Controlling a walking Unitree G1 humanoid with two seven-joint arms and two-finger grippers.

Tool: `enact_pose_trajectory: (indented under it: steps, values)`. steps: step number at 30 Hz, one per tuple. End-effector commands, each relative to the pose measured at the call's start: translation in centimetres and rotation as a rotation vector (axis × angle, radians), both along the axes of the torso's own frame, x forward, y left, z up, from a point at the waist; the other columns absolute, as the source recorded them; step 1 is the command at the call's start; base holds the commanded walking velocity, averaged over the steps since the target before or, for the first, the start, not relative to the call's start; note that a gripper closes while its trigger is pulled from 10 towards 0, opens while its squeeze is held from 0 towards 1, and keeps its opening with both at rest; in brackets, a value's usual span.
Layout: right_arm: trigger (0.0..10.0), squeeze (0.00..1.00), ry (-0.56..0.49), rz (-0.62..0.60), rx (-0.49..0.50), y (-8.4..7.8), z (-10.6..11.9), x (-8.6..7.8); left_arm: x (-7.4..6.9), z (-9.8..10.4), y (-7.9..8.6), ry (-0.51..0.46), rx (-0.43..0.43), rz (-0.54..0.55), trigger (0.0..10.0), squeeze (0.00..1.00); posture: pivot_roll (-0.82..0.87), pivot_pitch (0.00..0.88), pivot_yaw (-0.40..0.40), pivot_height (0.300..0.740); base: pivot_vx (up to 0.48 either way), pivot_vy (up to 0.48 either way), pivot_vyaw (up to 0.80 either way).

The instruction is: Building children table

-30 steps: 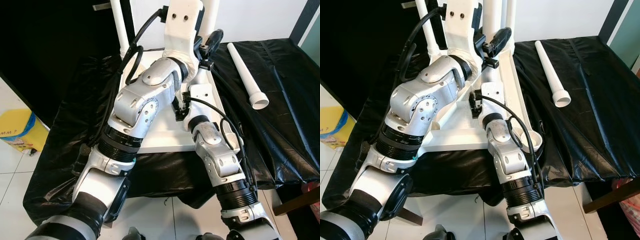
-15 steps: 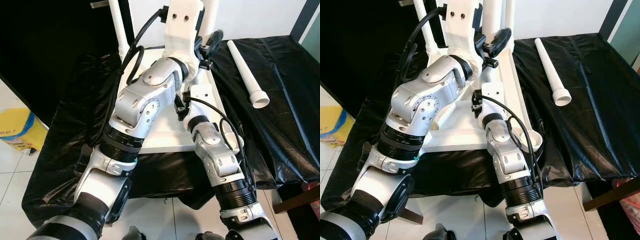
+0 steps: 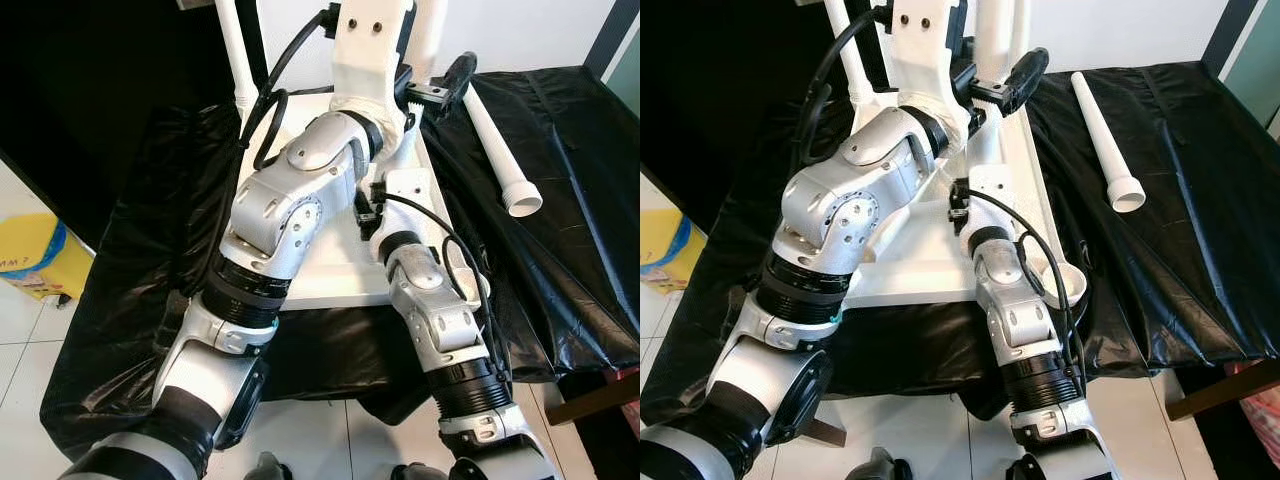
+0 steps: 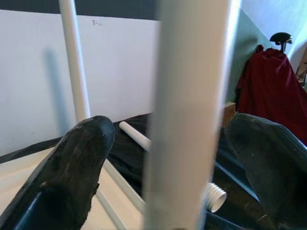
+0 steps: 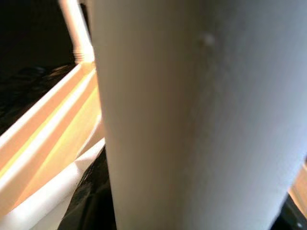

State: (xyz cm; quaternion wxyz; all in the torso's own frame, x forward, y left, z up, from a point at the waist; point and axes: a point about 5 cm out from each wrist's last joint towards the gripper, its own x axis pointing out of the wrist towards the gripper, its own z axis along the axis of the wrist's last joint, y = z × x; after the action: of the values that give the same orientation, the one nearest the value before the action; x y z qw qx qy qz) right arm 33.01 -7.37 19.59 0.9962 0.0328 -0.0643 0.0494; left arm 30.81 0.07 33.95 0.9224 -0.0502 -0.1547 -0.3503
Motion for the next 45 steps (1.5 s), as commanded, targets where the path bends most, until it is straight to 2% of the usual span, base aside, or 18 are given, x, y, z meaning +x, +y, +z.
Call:
enact_pose_trajectory:
  steps: [1,3,10,13,15,20,25,28,31,38,41,45]
  values:
    - [10.0,0.0,-0.043,-0.018,0.014,-0.2,0.9,0.0,-0.4,0.1,0.0,-0.036,0.016,-0.038,10.0,0.0,-0.04,0.102,0.06,0.74,0.0,0.0,0.0]
    - [10.0,0.0,-0.047,-0.064,0.027,-1.4,0.9,0.1,-0.4,-0.4,0.6,-0.039,0.002,-0.005,10.0,0.0,-0.04,0.101,0.055,0.74,0.0,0.0,0.0]
    - [10.0,0.0,-0.062,-0.11,0.028,-2.8,1.0,0.2,-0.5,-1.1,1.4,-0.05,-0.006,0.023,10.0,0.0,-0.04,0.101,0.05,0.74,0.0,0.0,0.0]
    - [10.0,0.0,-0.084,-0.132,0.012,-3.9,1.0,0.0,-0.7,-1.6,1.9,-0.063,0.003,0.031,10.0,0.0,-0.05,0.1,0.045,0.74,0.0,0.0,0.0]
    - [10.0,0.0,-0.084,-0.132,0.012,-3.9,1.0,0.0,-0.7,-1.6,1.9,-0.063,0.003,0.031,10.0,0.0,-0.05,0.1,0.045,0.74,0.0,0.0,0.0]
    - [10.0,0.0,-0.149,-0.163,-0.016,-5.8,1.0,-0.8,-0.5,-3.0,3.2,-0.066,0.01,0.091,10.0,0.0,-0.06,0.1,0.041,0.74,0.0,0.0,0.0]
    - [10.0,0.0,-0.161,-0.165,-0.019,-6.3,0.9,-1.1,-0.5,-3.6,3.6,-0.065,0.013,0.107,10.0,0.0,-0.06,0.1,0.038,0.74,0.0,0.0,0.0]
    - [10.0,0.0,-0.182,-0.135,-0.02,-7.0,0.3,-2.1,-0.8,-5.4,4.3,-0.058,0.043,0.12,10.0,0.0,-0.06,0.1,0.037,0.74,0.0,0.0,0.0]
    - [10.0,0.0,-0.188,-0.126,-0.021,-7.1,0.1,-2.4,-0.9,-6.0,4.4,-0.058,0.055,0.116,10.0,0.0,-0.06,0.101,0.037,0.74,0.0,0.0,0.0]
    - [10.0,0.0,-0.209,-0.096,-0.033,-7.9,-0.7,-3.5,-1.9,-8.1,4.8,-0.118,0.111,0.084,10.0,0.0,-0.07,0.111,0.041,0.74,0.0,0.0,0.0]
    - [10.0,0.0,-0.209,-0.096,-0.033,-7.9,-0.7,-3.5,-1.9,-8.1,4.8,-0.118,0.111,0.084,10.0,0.0,-0.07,0.111,0.041,0.74,0.0,0.0,0.0]
    - [10.0,0.0,-0.224,-0.074,-0.046,-8.6,-1.0,-4.4,-2.7,-10.1,5.0,-0.131,0.164,0.027,10.0,0.0,-0.08,0.123,0.045,0.74,0.0,0.0,0.0]
